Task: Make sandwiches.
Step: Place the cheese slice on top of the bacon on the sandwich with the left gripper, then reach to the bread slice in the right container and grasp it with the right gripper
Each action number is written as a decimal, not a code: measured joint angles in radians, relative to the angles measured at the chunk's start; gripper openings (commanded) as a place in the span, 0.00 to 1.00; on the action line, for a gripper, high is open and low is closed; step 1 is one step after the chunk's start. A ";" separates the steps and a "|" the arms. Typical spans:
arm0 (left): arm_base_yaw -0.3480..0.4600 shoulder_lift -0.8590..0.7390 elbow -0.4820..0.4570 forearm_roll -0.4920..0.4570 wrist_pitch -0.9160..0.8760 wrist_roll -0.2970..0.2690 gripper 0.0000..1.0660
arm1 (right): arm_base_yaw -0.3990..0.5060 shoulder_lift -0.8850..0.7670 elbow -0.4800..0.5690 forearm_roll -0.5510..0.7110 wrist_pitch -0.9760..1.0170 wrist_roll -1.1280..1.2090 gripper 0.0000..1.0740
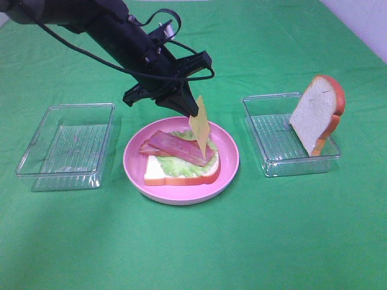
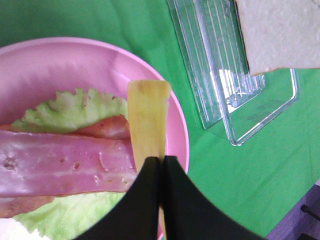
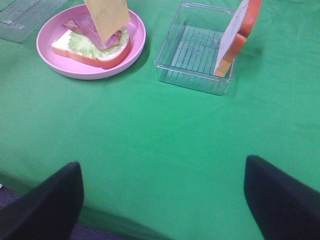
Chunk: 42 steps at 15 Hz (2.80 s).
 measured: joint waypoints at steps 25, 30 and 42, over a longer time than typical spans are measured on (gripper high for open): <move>0.002 -0.128 0.000 0.431 0.075 -0.090 0.62 | 0.000 0.000 0.000 0.000 0.000 0.000 0.74; 0.002 -0.351 0.000 0.695 0.272 -0.167 0.62 | 0.000 0.000 0.000 0.000 0.000 0.000 0.74; 0.002 -0.913 0.283 0.705 0.318 -0.177 0.62 | 0.000 0.000 0.000 0.000 0.000 0.000 0.74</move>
